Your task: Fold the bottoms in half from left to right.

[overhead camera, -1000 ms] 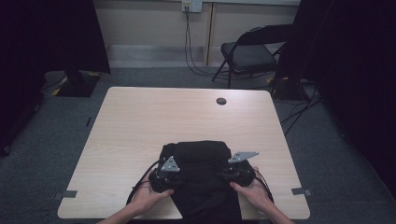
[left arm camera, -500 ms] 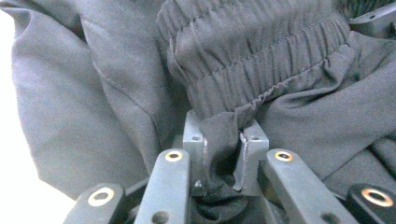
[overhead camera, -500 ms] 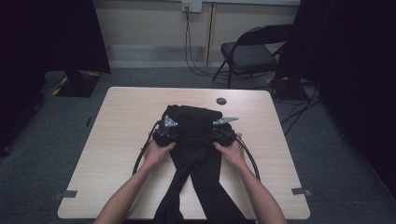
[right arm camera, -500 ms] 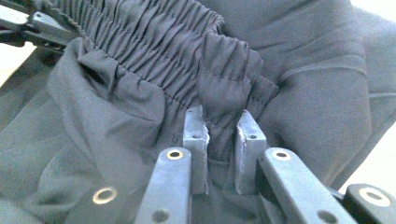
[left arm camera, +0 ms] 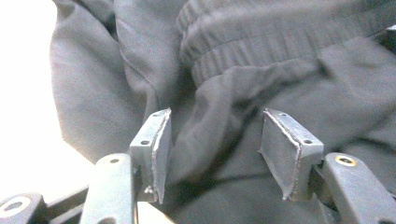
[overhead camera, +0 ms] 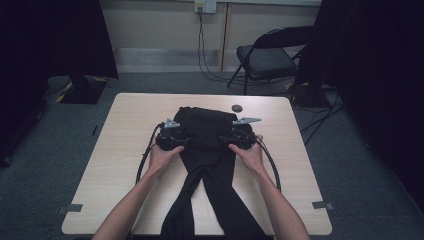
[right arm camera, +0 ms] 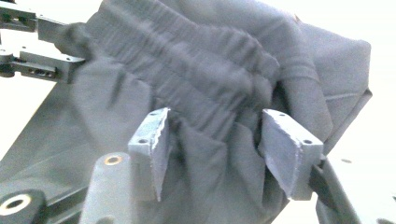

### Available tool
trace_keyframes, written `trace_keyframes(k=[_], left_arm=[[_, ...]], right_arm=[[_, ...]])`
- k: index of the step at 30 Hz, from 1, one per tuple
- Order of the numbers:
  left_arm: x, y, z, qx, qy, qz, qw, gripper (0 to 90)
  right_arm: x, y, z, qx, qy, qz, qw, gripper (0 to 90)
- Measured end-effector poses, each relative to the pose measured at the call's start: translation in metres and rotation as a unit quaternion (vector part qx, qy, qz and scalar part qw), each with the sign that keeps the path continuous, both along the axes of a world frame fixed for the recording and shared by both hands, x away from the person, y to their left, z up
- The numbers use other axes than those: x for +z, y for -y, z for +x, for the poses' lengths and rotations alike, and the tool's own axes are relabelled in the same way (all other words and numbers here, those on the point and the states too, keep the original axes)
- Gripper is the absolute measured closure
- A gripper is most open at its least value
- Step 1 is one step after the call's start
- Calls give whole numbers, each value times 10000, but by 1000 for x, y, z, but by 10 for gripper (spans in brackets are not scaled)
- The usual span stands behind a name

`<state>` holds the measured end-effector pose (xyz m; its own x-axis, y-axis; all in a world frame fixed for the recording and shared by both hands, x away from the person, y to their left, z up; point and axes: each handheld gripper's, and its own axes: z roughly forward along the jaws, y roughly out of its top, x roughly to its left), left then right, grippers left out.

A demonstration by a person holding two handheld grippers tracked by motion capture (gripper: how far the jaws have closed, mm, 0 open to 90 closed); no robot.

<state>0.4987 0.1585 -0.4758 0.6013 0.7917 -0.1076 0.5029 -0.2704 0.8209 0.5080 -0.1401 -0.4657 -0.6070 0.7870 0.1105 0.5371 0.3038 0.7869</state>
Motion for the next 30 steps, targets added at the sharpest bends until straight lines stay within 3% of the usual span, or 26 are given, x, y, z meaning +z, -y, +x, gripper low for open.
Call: trace_keyframes(k=[4,5,6,8,9,10,11,13,15,16,17,18,19,20,24,25,26,30], left_arm=[[16,-4,-17,-177,160,132,9996,395],[25,-5,-33,-374,149,118,9991,394],[30,-4,-43,-567,199,236,9979,393],[34,-4,-64,-849,301,315,9954,413],[34,-4,-64,-849,301,315,9954,439],[35,-4,-73,-944,259,257,9949,439],[32,-3,-91,-1131,151,318,9930,457],[28,-3,-107,-1344,-69,226,9906,486],[27,-4,-115,-1407,-142,222,9897,496],[25,-2,-129,-1583,-243,334,9865,502],[25,-2,-129,-1583,-243,334,9865,499],[20,0,-141,-1724,-370,375,9836,486],[20,0,-141,-1724,-370,375,9836,467],[14,3,-148,-1800,-487,485,9813,438],[6,11,-149,-1780,-448,680,9807,382],[2,15,-148,-1653,-560,850,9810,382],[0,17,-147,-1644,-606,884,9806,353],[-9,23,-147,-1723,-684,1167,9757,363]], right_arm=[[2,7,-15,-127,117,231,9996,382],[5,11,-27,-153,213,279,9993,368],[7,13,-33,-142,240,367,9989,367],[11,16,-46,15,259,322,9991,373],[13,17,-53,77,246,309,9992,393],[13,17,-53,77,246,309,9992,393],[13,17,-66,213,110,237,9994,454],[11,16,-81,454,29,106,9989,519],[9,15,-90,534,-32,69,9985,537],[5,18,-108,604,-162,249,9977,581],[2,18,-117,668,-202,211,9973,597],[-2,17,-127,766,-205,-26,9968,609],[-2,17,-127,766,-205,-26,9968,609],[-10,16,-142,902,-240,-349,9950,630],[-17,16,-151,1022,-382,-475,9929,639],[-17,15,-153,1006,-355,-511,9930,633],[-19,13,-153,1021,-368,-569,9925,633],[-22,12,-154,1022,-365,-673,9918,647]])
